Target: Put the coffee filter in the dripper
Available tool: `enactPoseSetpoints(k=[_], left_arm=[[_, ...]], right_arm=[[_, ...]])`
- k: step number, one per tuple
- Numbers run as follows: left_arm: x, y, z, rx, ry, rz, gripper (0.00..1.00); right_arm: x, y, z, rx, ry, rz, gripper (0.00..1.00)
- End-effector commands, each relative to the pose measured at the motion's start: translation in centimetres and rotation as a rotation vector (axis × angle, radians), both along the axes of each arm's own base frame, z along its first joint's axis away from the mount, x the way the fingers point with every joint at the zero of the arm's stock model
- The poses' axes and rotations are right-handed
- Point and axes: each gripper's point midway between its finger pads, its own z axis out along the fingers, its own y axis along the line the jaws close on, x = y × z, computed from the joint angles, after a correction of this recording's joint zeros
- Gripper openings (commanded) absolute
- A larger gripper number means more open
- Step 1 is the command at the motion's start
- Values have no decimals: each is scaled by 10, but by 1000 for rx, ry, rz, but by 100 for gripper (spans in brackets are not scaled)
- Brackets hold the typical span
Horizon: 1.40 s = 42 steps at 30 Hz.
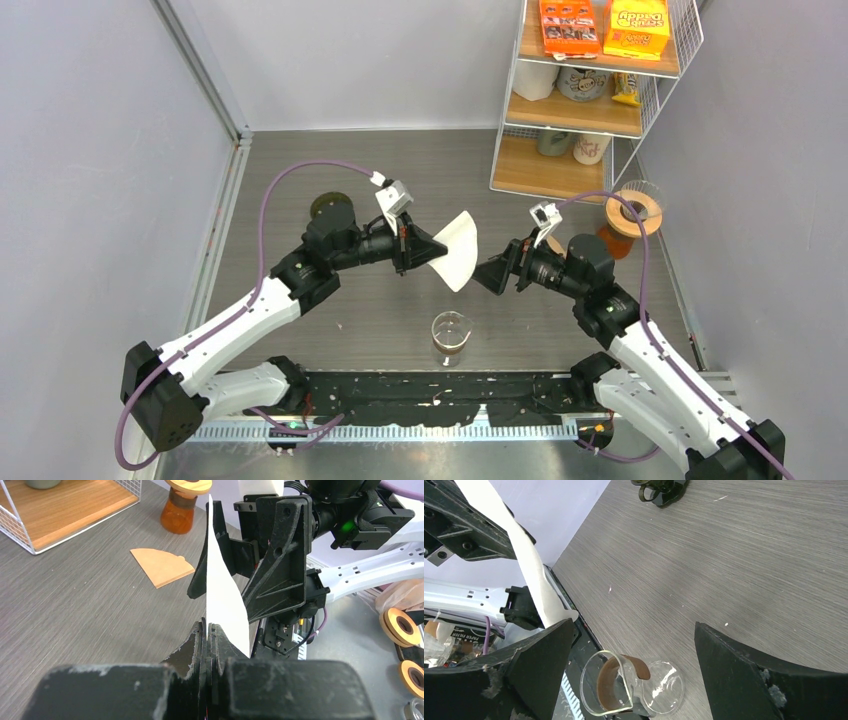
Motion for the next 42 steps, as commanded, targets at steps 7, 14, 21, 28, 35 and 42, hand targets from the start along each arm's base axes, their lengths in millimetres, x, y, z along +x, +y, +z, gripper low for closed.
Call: enactPoseSetpoints(k=[7, 14, 21, 28, 35, 42], left_arm=[[0, -1, 5, -6, -60, -28, 0], [2, -1, 1, 6, -57, -21, 0], [6, 1, -2, 22, -54, 3, 0], [5, 0, -3, 21, -51, -6, 0], [-2, -4, 0, 2, -50, -51, 0], [-5, -5, 1, -6, -47, -70, 0]], right_arm=[[1, -2, 30, 9, -71, -3, 97], [0, -3, 31, -7, -57, -6, 97], [0, -5, 38, -10, -69, -11, 97], [2, -6, 36, -16, -56, -24, 97], [6, 6, 40, 41, -55, 22, 97], [-1, 12, 61, 115, -138, 76, 97]])
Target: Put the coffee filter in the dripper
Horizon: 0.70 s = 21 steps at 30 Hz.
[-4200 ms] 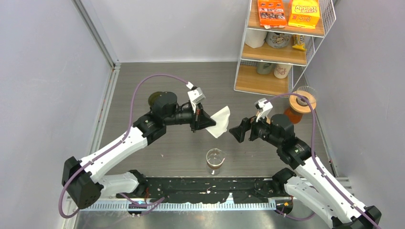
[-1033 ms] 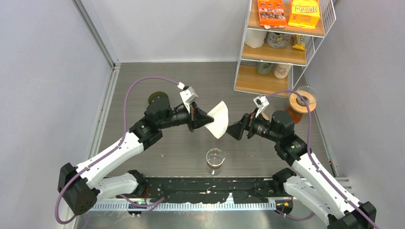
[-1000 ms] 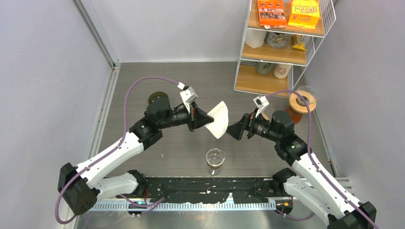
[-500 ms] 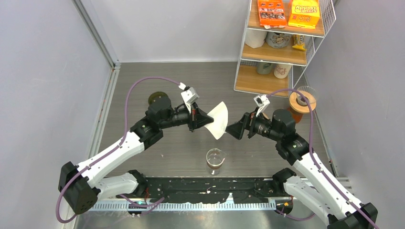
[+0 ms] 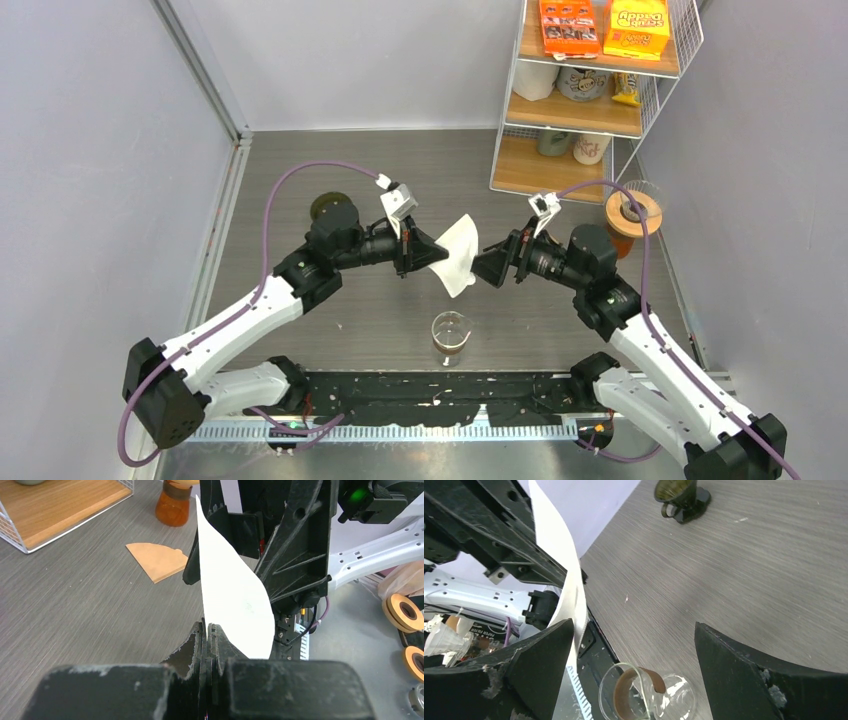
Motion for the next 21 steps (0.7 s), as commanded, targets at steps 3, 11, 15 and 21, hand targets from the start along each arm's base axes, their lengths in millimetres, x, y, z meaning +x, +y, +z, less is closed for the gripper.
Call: enactPoseSetpoints(k=[3, 11, 15, 21], left_arm=[[-6, -6, 13, -51, -24, -62, 0], [-13, -9, 14, -76, -9, -108, 0], [-9, -7, 14, -79, -14, -78, 0], [-11, -9, 23, -110, -28, -92, 0]], right_arm=[[-1, 4, 40, 108, -130, 25, 97], [13, 12, 28, 118, -55, 16, 91], [11, 11, 22, 113, -27, 9, 88], [6, 8, 13, 119, -11, 3, 82]])
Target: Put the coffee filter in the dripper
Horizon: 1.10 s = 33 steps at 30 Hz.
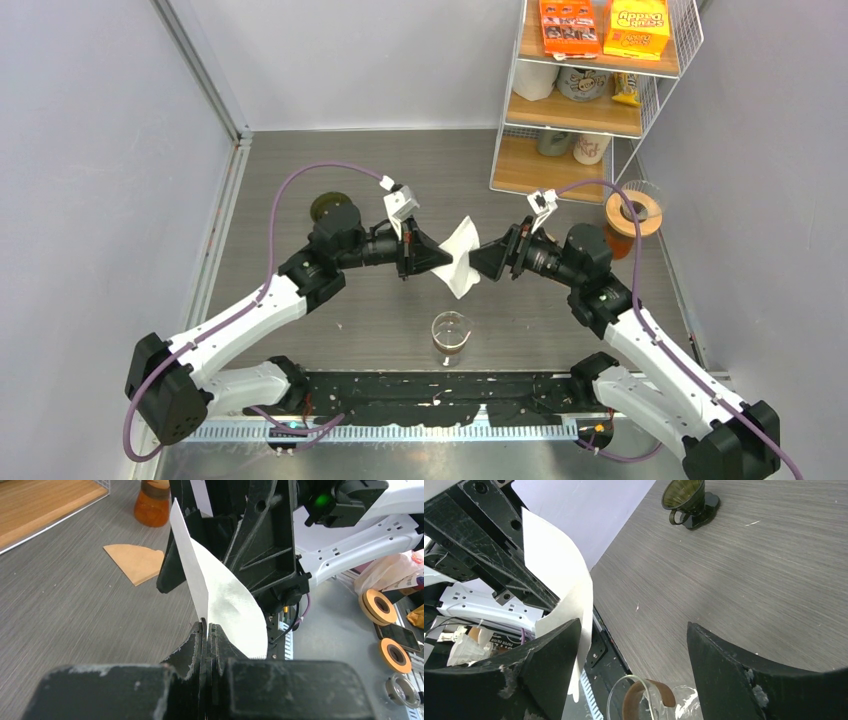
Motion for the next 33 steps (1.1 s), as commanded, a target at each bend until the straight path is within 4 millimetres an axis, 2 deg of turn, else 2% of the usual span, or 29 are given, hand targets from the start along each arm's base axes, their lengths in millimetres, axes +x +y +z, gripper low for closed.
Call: enactPoseSetpoints(k=[1, 9, 13, 18, 22, 28, 33], left_arm=[[-2, -2, 28, -88, -61, -23, 0], [-6, -6, 35, -112, -59, -63, 0], [-7, -7, 32, -106, -49, -73, 0], [-18, -9, 36, -119, -46, -149, 0], [-20, -11, 36, -120, -38, -168, 0], [-21, -10, 36, -122, -39, -169, 0], [-23, -11, 36, -124, -40, -186, 0]], right_arm=[[-3, -2, 7, 40, -30, -4, 80], [-17, 6, 21, 135, -80, 84, 74], [-27, 7, 40, 175, -165, 132, 72], [-34, 5, 51, 190, -231, 151, 71], [-35, 5, 55, 196, -235, 155, 61], [-32, 6, 47, 183, -194, 144, 47], [-34, 6, 48, 184, -196, 155, 32]])
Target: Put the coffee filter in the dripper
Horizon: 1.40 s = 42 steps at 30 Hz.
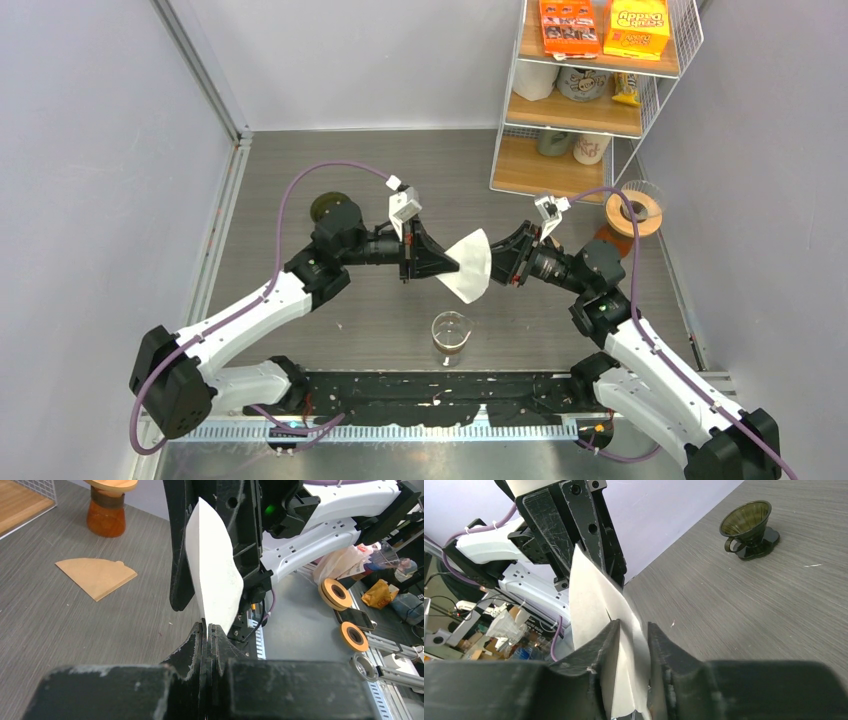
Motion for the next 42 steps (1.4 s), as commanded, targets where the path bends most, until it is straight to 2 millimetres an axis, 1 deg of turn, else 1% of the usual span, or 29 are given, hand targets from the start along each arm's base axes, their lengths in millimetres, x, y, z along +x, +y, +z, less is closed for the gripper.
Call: enactPoseSetpoints(k=[1, 2, 4, 9, 10, 13, 14, 16, 19, 20, 21, 22, 23, 24, 25, 26, 27, 28, 29, 30, 31, 32, 33, 34, 35, 36, 37, 38, 42], left_arm=[[-2, -1, 24, -59, -63, -33, 0], [-2, -1, 23, -57, -61, -33, 0], [-1, -2, 23, -54, -57, -29, 0], [-1, -4, 27, -54, -52, -42, 0], [0, -4, 26, -50, -47, -39, 2], [4, -4, 26, -38, -32, -11, 15], [5, -4, 26, -33, -26, -5, 23], [7, -3, 25, -24, -17, 15, 34], [13, 0, 24, -9, -16, 64, 58], [16, 2, 23, 3, -17, 88, 74], [20, 4, 23, 10, -20, 125, 93], [25, 7, 20, 25, -21, 162, 99], [32, 11, 16, 49, -18, 212, 99], [40, 15, 12, 70, -12, 270, 100], [50, 21, 10, 90, -4, 340, 100], [60, 27, 7, 115, 6, 415, 100], [69, 34, 3, 141, 20, 482, 100], [77, 40, 0, 162, 29, 545, 100], [83, 43, -1, 173, 36, 581, 100], [85, 44, -1, 179, 45, 598, 100], [87, 43, 0, 179, 51, 605, 99], [87, 40, 2, 177, 55, 603, 100], [87, 37, 3, 178, 53, 599, 100], [87, 33, 4, 179, 49, 595, 99], [86, 28, 4, 182, 43, 589, 100], [87, 24, 4, 186, 41, 592, 100], [87, 19, 5, 190, 35, 589, 100], [88, 15, 3, 198, 32, 587, 100], [88, 0, -2, 225, 21, 575, 99]], right_arm=[[-4, 0, 14, 21, -47, 16, 26], [-5, 0, 14, 21, -51, 21, 21], [-6, -1, 16, 20, -63, 25, 7], [-9, -1, 18, 11, -80, 34, 5], [-9, -1, 19, 12, -84, 33, 5], [-6, -3, 20, -9, -86, 5, 5], [-1, -5, 19, -20, -79, -21, 5], [7, -8, 16, -61, -55, -70, 5], [16, -11, 16, -92, -28, -120, 5], [18, -12, 12, -105, -3, -132, 5], [24, -15, 15, -112, 0, -169, 5], [29, -16, 13, -127, 16, -192, 5], [37, -21, 11, -163, 44, -241, 5], [41, -24, -5, -214, 107, -262, 5], [50, -29, 1, -227, 105, -317, 5], [53, -32, -11, -270, 156, -340, 5], [64, -40, -9, -286, 167, -418, 5], [66, -43, -21, -328, 212, -445, 5], [75, -50, -17, -338, 224, -524, 5], [78, -54, -28, -376, 266, -559, 5], [84, -58, -23, -381, 278, -632, 5], [86, -61, -35, -423, 323, -668, 5], [90, -63, -26, -427, 314, -728, 5], [92, -63, -34, -455, 351, -754, 5], [95, -61, -30, -461, 347, -786, 5], [96, -59, -24, -448, 359, -801, 5], [97, -57, -26, -457, 362, -818, 5], [98, -55, -22, -440, 372, -827, 5], [100, -48, -20, -414, 397, -853, 5]])
